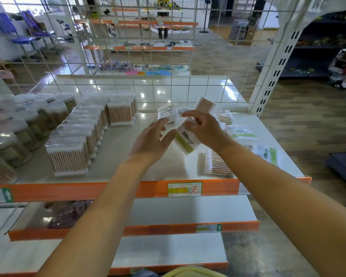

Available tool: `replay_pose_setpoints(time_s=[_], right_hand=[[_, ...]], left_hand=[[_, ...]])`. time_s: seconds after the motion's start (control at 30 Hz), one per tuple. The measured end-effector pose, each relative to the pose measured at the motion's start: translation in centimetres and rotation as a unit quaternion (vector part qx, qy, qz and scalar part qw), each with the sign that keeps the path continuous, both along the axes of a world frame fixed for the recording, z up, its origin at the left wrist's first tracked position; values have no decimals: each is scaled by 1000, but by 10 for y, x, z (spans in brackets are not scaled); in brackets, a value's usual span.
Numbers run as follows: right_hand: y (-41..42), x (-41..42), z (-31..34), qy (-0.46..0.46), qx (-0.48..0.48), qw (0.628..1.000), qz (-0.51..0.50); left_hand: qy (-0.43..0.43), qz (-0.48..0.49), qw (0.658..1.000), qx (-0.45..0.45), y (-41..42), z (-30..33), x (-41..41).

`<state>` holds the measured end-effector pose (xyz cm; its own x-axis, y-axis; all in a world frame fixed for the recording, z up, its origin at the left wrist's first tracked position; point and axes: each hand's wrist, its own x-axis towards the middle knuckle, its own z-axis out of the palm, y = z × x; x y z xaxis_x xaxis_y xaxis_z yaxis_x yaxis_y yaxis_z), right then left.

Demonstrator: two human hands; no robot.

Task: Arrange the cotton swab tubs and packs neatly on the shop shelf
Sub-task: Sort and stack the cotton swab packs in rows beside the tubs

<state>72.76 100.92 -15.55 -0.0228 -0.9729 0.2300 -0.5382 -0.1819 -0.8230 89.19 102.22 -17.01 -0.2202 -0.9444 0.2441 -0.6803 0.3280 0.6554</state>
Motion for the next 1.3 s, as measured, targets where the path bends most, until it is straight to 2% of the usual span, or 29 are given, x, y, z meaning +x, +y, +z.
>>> replay_pose_setpoints(time_s=[0.13, 0.23, 0.37, 0.47, 0.57, 0.7, 0.77, 0.83, 0.9, 0.97, 1.03, 1.1, 1.17, 1.3], right_hand=[[-1, 4, -3, -77, -30, 994, -72], [0, 6, -5, -173, -18, 978, -114], [4, 11, -6, -348, 47, 926, -142], [8, 13, -15, -463, 108, 874, -100], [13, 16, -25, -500, 146, 851, -64], [16, 18, -35, -514, 175, 839, -45], [17, 18, -36, -484, 181, 854, -59], [19, 20, -34, -409, 168, 892, -91], [23, 21, -30, -250, 95, 955, -130], [30, 21, -29, -90, -21, 989, -119], [37, 23, -31, 37, -135, 988, -60], [41, 29, -38, 154, -205, 966, -24], [42, 36, -40, 227, -205, 952, -23], [41, 41, -29, 280, -16, 960, -6]], left_hand=[[7, 11, 1000, 7, 1, -5, -4], [19, 26, 999, -25, 4, -4, -7], [69, 59, 995, -48, 4, 2, -12], [89, 74, 992, -44, 1, 3, -13], [91, 81, 991, -48, 0, 2, -13], [117, 102, 987, -24, 0, 1, -12], [141, 113, 984, -13, 0, 3, -10], [172, 114, 978, 0, 0, 5, -8], [197, 118, 973, 1, -1, 5, -8], [199, 130, 971, -6, -1, 6, -7], [189, 139, 972, -12, -1, 7, -8], [175, 146, 974, -19, -1, 8, -9], [160, 150, 975, -26, 1, 7, -11], [118, 161, 980, -23, 3, 5, -15]])
